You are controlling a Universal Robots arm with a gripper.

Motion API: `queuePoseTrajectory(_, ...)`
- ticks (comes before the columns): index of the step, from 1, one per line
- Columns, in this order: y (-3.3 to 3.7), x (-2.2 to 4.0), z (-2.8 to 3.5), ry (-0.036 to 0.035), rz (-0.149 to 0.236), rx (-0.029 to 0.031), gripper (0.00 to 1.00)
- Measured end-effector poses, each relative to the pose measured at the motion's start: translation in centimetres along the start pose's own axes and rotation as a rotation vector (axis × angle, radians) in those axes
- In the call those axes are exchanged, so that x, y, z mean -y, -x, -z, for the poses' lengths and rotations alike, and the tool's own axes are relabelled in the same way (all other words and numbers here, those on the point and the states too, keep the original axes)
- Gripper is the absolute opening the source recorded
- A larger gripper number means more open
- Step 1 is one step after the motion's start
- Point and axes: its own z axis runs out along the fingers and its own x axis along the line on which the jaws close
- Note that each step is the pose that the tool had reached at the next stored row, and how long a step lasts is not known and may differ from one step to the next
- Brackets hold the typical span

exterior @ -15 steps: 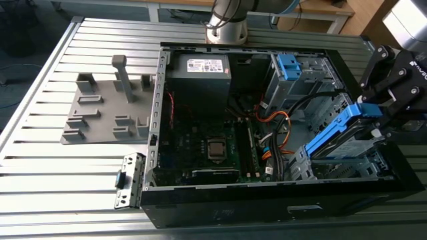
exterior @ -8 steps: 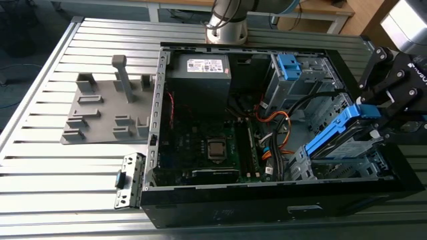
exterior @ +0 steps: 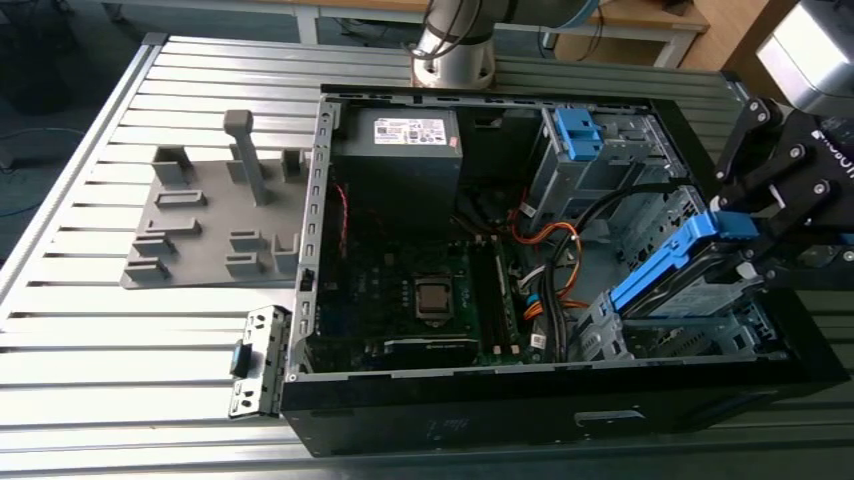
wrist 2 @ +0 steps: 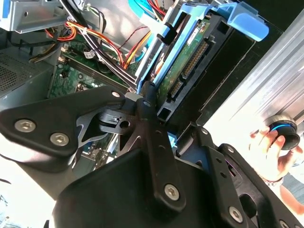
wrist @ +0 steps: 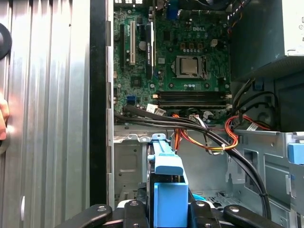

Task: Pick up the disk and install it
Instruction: 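Insert the disk into the insertion slot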

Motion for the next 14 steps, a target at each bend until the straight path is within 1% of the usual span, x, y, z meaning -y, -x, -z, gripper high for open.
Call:
queuePoseTrajectory(7,-0.02,0.01,-0.24,0.0,0.0,-0.0001,0.36)
queuePoseTrajectory(14,-0.05,0.04,-0.61,0.0,0.0,0.0001,0.36)
